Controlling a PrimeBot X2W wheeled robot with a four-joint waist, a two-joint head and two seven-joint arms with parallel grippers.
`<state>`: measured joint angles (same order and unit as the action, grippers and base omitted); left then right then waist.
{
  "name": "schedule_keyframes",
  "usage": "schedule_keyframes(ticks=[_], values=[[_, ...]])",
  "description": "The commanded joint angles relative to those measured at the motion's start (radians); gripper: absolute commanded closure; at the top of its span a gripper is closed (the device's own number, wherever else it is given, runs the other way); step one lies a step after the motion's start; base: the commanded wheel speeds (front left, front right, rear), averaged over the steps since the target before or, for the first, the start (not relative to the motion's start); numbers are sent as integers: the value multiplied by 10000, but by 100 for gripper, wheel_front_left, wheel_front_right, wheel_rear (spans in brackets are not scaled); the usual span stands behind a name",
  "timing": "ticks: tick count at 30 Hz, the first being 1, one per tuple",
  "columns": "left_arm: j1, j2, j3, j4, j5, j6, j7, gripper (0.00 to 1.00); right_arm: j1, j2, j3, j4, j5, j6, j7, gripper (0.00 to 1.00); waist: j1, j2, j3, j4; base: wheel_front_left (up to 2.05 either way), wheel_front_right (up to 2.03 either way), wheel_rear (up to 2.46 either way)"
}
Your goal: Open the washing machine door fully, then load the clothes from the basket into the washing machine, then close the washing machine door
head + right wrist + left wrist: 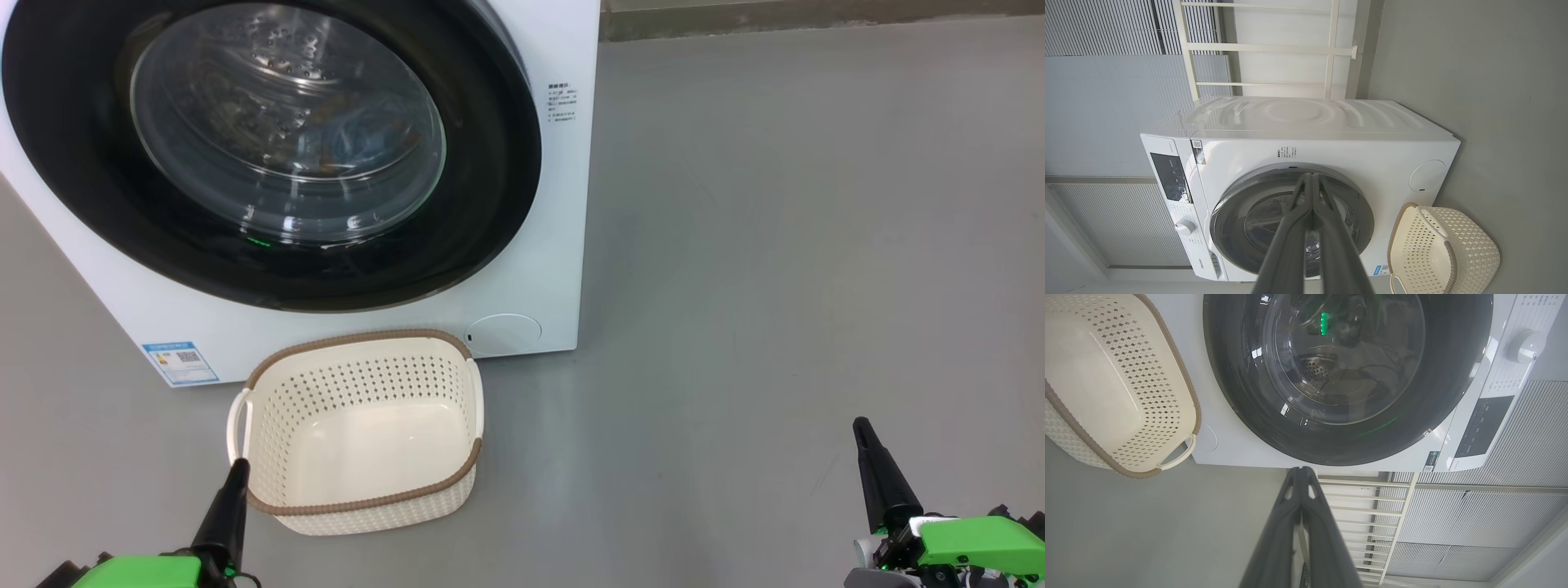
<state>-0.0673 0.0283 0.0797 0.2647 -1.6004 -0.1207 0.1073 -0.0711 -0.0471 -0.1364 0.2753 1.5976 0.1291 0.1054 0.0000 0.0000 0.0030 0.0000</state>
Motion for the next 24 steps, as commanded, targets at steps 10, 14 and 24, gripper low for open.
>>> schedule_keyframes(ticks=[10, 14, 24], values=[[-408, 219, 339, -194, -84, -100, 57, 100, -369, -32, 221, -305, 106, 16, 82, 100, 0, 0, 0, 0, 0, 0, 0], [-408, 219, 338, -194, -84, -100, 57, 100, -369, -32, 222, -305, 107, 16, 82, 100, 0, 0, 0, 0, 0, 0, 0], [-408, 219, 338, -195, -84, -100, 57, 100, -369, -32, 223, -305, 107, 16, 81, 100, 0, 0, 0, 0, 0, 0, 0]])
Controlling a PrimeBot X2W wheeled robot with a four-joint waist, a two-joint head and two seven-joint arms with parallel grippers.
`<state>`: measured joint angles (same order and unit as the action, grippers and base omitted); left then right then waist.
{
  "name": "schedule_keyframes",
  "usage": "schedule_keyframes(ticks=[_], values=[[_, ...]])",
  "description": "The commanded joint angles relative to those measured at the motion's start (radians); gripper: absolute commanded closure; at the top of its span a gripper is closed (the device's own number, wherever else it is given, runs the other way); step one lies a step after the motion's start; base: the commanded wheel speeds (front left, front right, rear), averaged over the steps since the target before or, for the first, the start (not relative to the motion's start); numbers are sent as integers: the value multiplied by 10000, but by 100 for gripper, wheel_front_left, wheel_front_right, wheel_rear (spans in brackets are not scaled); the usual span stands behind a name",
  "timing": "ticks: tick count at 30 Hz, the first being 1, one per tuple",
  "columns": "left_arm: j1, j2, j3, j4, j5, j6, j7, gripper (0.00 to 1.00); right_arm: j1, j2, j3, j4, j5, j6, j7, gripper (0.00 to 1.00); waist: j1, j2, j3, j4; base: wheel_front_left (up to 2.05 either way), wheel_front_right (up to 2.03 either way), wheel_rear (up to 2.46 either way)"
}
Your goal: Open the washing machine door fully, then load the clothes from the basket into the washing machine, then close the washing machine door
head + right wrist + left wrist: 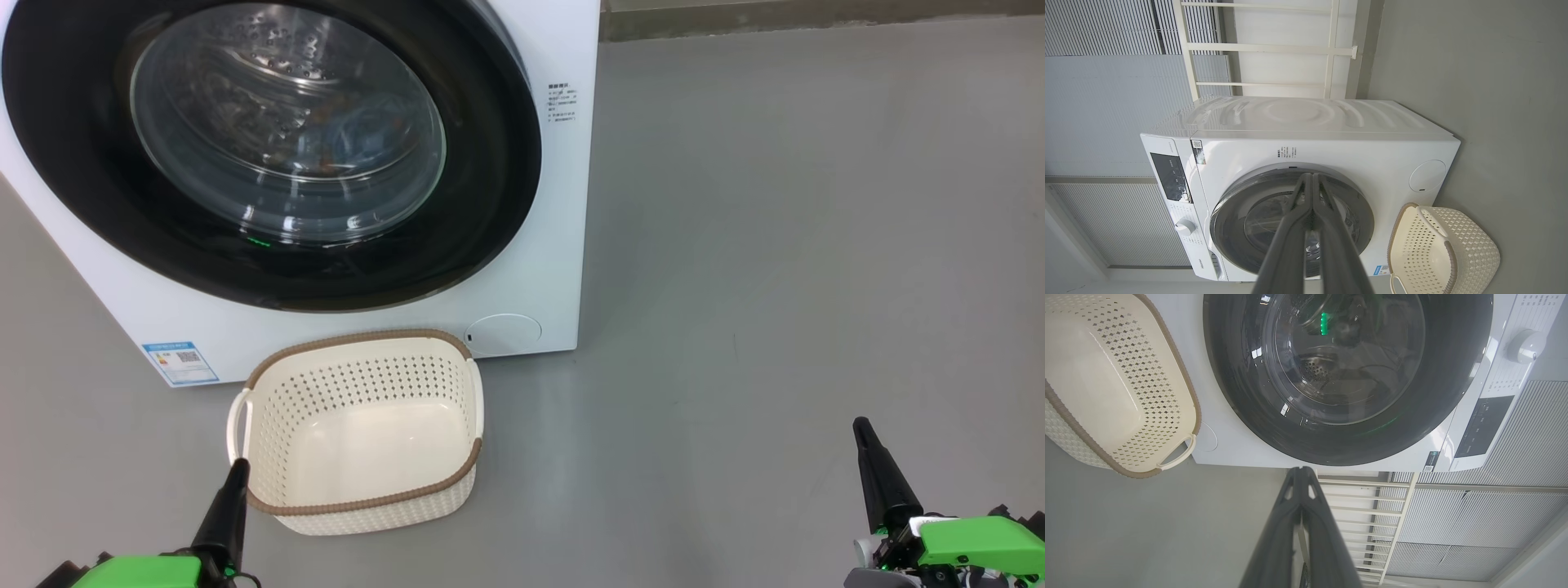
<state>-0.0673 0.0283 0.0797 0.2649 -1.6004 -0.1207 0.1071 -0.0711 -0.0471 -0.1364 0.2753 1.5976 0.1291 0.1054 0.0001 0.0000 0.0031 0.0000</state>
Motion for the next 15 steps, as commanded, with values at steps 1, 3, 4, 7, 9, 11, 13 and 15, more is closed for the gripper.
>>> schedule_keyframes(ticks=[1, 3, 4, 7, 9, 11, 13, 15], values=[[-408, 219, 338, -197, -84, -100, 59, 100, -369, -32, 223, -305, 108, 16, 81, 100, 0, 0, 0, 0, 0, 0, 0], [-408, 219, 338, -197, -84, -100, 59, 100, -369, -32, 223, -305, 108, 16, 81, 100, 0, 0, 0, 0, 0, 0, 0], [-408, 219, 338, -197, -84, -100, 59, 100, -369, -32, 223, -305, 108, 16, 81, 100, 0, 0, 0, 0, 0, 0, 0], [-408, 219, 338, -197, -84, -100, 59, 100, -369, -32, 223, -305, 108, 16, 81, 100, 0, 0, 0, 0, 0, 0, 0], [-408, 219, 338, -197, -84, -100, 59, 100, -369, -32, 223, -305, 108, 16, 81, 100, 0, 0, 0, 0, 0, 0, 0], [-408, 219, 338, -197, -84, -100, 59, 100, -369, -32, 223, -305, 108, 16, 81, 100, 0, 0, 0, 0, 0, 0, 0], [-408, 219, 338, -197, -84, -100, 59, 100, -369, -32, 224, -305, 108, 16, 81, 100, 0, 0, 0, 0, 0, 0, 0], [-408, 219, 338, -197, -84, -100, 59, 100, -369, -31, 224, -305, 108, 16, 81, 100, 0, 0, 0, 0, 0, 0, 0]])
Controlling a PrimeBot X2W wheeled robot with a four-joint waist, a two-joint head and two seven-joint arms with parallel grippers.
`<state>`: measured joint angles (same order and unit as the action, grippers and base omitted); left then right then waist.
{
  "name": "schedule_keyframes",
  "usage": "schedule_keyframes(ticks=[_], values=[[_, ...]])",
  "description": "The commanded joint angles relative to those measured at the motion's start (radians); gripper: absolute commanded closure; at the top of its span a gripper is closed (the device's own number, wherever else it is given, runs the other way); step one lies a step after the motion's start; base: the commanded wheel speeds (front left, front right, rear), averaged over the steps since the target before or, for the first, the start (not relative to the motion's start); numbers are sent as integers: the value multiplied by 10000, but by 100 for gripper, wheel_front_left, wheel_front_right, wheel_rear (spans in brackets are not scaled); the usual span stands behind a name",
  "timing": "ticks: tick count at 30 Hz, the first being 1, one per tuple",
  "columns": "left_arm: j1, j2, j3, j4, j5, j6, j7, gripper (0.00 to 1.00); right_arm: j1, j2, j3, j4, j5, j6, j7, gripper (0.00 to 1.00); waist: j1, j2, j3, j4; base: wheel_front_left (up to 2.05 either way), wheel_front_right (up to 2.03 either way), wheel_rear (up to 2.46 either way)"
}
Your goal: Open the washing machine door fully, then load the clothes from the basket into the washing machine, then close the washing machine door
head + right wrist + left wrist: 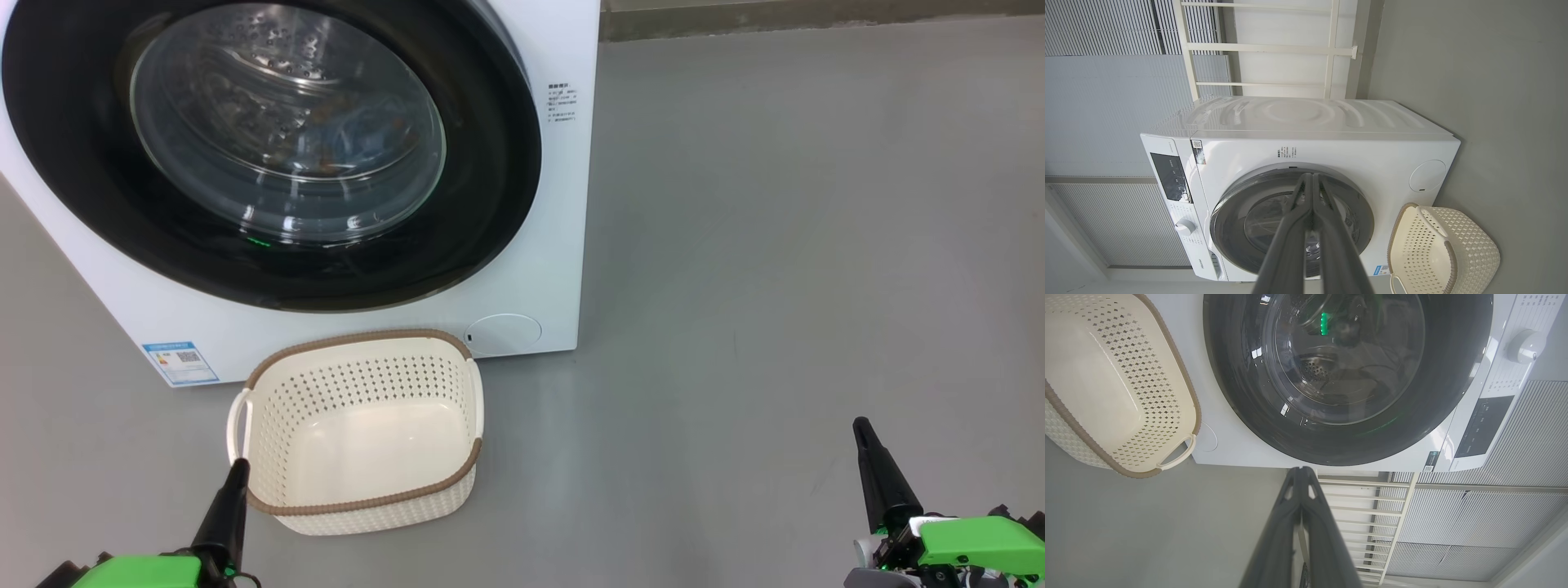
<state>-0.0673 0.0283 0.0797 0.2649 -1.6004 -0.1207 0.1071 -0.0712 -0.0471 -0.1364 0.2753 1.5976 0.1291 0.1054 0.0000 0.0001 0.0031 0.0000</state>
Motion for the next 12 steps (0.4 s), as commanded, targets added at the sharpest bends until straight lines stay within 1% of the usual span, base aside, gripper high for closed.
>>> schedule_keyframes(ticks=[1, 12], values=[[-408, 219, 338, -197, -84, -100, 59, 100, -368, -31, 224, -305, 108, 16, 81, 100, 0, -1, 0, 0, 0, 0, 0], [-408, 219, 338, -197, -84, -100, 59, 100, -368, -31, 224, -305, 109, 16, 80, 100, 0, -1, 0, 0, 0, 0, 0]])
